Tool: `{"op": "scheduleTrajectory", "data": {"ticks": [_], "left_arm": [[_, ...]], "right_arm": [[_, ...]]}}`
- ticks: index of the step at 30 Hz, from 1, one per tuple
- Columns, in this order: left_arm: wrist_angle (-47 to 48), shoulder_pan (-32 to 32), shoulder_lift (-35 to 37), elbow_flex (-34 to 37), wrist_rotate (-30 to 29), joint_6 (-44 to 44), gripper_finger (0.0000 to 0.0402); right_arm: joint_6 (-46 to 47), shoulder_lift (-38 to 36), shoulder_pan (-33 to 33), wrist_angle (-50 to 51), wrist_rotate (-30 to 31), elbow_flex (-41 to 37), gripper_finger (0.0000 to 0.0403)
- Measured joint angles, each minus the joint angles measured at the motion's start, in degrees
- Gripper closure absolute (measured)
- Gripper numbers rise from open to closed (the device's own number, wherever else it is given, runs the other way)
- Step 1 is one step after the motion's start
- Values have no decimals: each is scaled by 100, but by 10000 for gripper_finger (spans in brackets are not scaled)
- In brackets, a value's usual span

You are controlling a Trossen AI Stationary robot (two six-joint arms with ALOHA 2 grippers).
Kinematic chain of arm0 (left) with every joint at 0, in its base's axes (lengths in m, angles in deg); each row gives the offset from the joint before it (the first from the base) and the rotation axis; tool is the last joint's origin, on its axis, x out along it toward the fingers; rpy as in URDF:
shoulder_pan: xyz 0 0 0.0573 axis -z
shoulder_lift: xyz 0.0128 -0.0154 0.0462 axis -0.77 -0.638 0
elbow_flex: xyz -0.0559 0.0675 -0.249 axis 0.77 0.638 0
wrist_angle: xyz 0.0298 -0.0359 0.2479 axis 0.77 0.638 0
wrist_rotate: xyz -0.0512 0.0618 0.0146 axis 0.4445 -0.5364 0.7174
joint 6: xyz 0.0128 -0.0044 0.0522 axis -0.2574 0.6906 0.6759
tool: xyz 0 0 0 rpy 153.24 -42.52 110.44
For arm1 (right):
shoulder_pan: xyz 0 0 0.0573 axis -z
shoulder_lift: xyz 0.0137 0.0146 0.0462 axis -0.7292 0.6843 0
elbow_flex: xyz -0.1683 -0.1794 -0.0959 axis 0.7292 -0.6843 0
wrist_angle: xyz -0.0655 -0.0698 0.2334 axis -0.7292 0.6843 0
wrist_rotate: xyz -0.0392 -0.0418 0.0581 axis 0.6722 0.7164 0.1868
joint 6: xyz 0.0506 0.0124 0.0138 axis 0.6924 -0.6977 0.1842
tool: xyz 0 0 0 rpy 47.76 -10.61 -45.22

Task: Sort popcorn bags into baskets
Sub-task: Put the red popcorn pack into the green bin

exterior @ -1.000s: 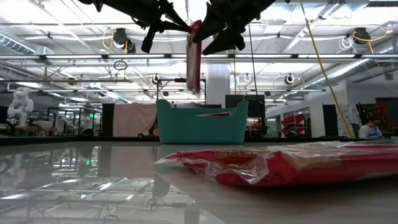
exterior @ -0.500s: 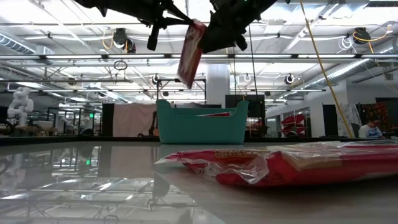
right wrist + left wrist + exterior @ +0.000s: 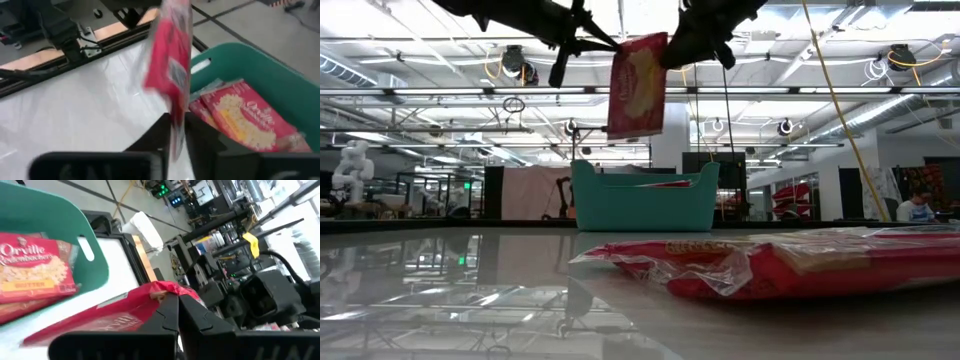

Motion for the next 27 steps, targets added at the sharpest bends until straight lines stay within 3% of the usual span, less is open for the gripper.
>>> {"op": "scheduleTrajectory", "data": {"ticks": [6, 9, 13, 19, 27], "left_arm": [[38, -29, 0, 0, -39, 20, 401], [65, -66, 0, 0, -58, 15, 401], [111, -107, 0, 0, -94, 42, 401], [143, -141, 0, 0, -155, 60, 401], [26, -80, 0, -1, -174, 160, 401]], "right_arm": [[530, -109, 31, 86, -17, 8, 258], [874, -187, 90, 226, -304, 35, 213], [1118, -152, 136, 471, -448, 479, 168], [1006, 256, 280, 553, -496, 1217, 152], [1109, 610, 370, 584, -776, 1366, 152]]}}
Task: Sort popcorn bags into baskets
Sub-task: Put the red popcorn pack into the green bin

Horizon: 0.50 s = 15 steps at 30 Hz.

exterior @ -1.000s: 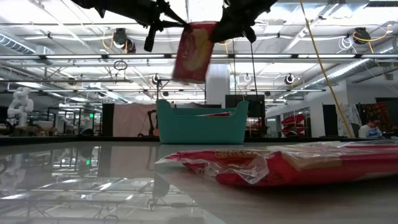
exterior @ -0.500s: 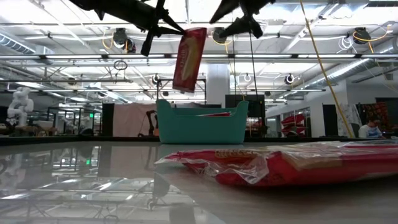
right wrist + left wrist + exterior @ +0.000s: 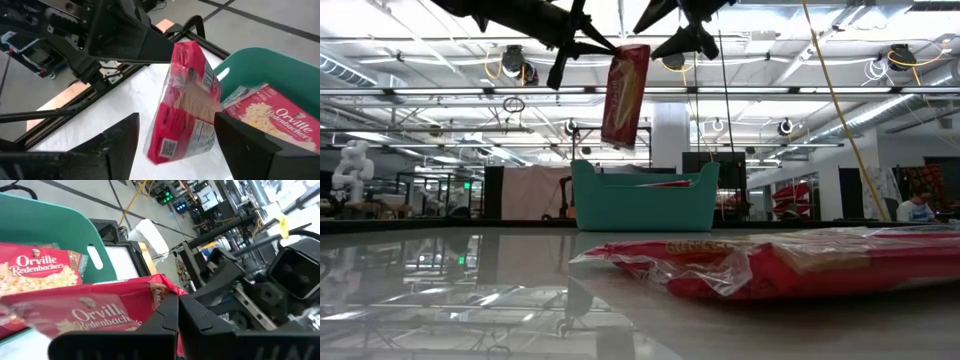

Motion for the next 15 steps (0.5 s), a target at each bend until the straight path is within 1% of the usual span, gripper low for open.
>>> {"op": "scheduleTrajectory", "data": {"ticks": [2, 5, 8, 11, 15], "left_arm": [[-116, 36, 0, 1, 79, 250, 401], [-247, 68, 0, -3, 466, 773, 401], [-268, 68, 0, -3, 902, 848, 401], [-397, 70, 0, -3, 1364, 1103, 401], [-427, 128, 0, -6, 1581, 1297, 401]], "right_arm": [[-21, 5, 26, -37, -80, 0, 152], [37, -38, 199, -120, -687, 0, 152], [271, -79, 390, -98, -1249, 0, 152], [267, -140, 527, -78, -1606, -2, 152], [436, -243, 726, -52, -2000, -2, 152]]}}
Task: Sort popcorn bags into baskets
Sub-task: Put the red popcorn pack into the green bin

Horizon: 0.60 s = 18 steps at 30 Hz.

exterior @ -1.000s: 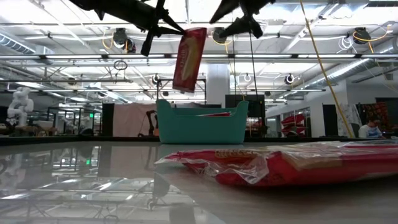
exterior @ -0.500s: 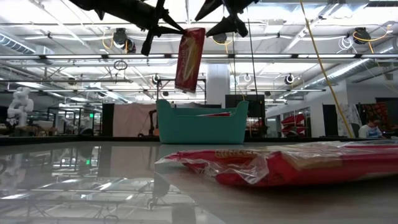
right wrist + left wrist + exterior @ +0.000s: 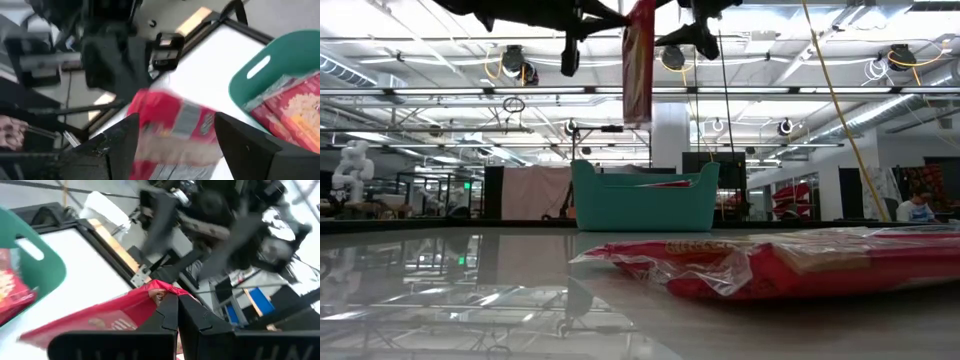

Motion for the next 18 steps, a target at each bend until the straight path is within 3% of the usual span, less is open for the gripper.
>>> {"op": "scheduleTrajectory", "data": {"ticks": [6, 10, 15, 18], "left_arm": [[-584, 85, 0, 0, 723, 1040, 401], [-944, 143, 0, 0, 1392, 1431, 401], [-1017, 216, 0, 0, 2217, 1666, 401], [-1017, 210, 0, 0, 2521, 1561, 401]], "right_arm": [[-1, -53, 197, 153, -686, 0, 152], [-272, -53, 286, 125, -1690, -2, 152], [-1830, -53, 110, -179, -2060, -2, 152], [-2257, 34, 46, -571, -2186, -2, 152]]}}
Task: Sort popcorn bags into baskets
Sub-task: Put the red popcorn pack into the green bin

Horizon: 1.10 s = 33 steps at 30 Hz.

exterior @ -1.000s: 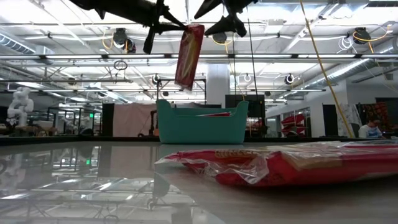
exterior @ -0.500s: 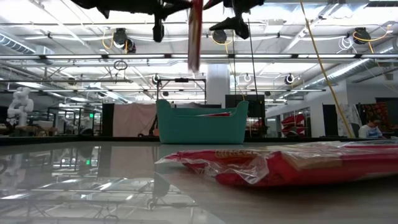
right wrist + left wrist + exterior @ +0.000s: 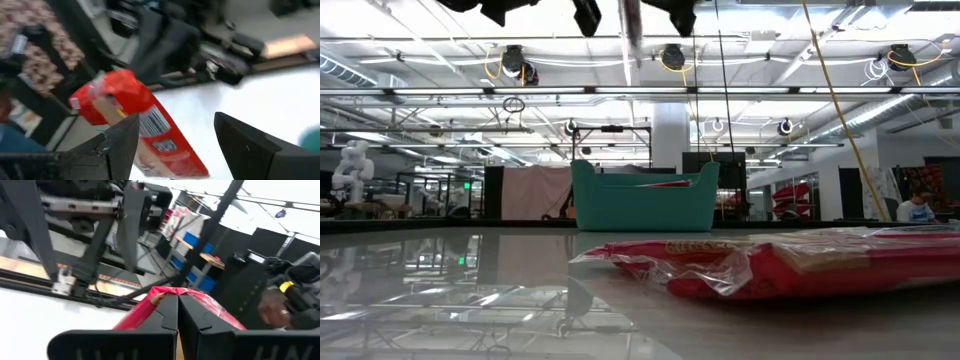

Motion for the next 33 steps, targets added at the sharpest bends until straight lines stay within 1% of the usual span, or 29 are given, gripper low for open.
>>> {"op": "scheduleTrajectory", "data": {"ticks": [3, 11, 14, 17, 22, 27, 29, 33], "left_arm": [[2, -1, 0, 0, 181, -63, 401], [17, -1, 6, 0, 319, -135, 401], [27, -18, 73, 0, 324, -133, 401], [77, -54, 120, -1, 324, -134, 401], [126, -154, 163, 0, 322, -39, 401], [193, -333, 184, 0, 222, -31, 395], [197, -383, 184, 0, 20, -150, 385], [367, -431, 245, -1, -294, -6, 353]], "right_arm": [[18, 236, -4, -353, -553, 0, 152], [3, 1134, -128, -1091, -1880, -2, 153], [-100, 1275, -144, -1171, -2106, -2, 167], [-277, 1344, -152, -1132, -2136, -2, 204], [-422, 1355, -144, -1163, -2468, -4, 296], [-149, 1354, -65, -1141, -2742, -4, 381], [-34, 1346, -3, -1099, -2737, -4, 393], [233, 1333, 159, -1031, -2694, -4, 384]]}}
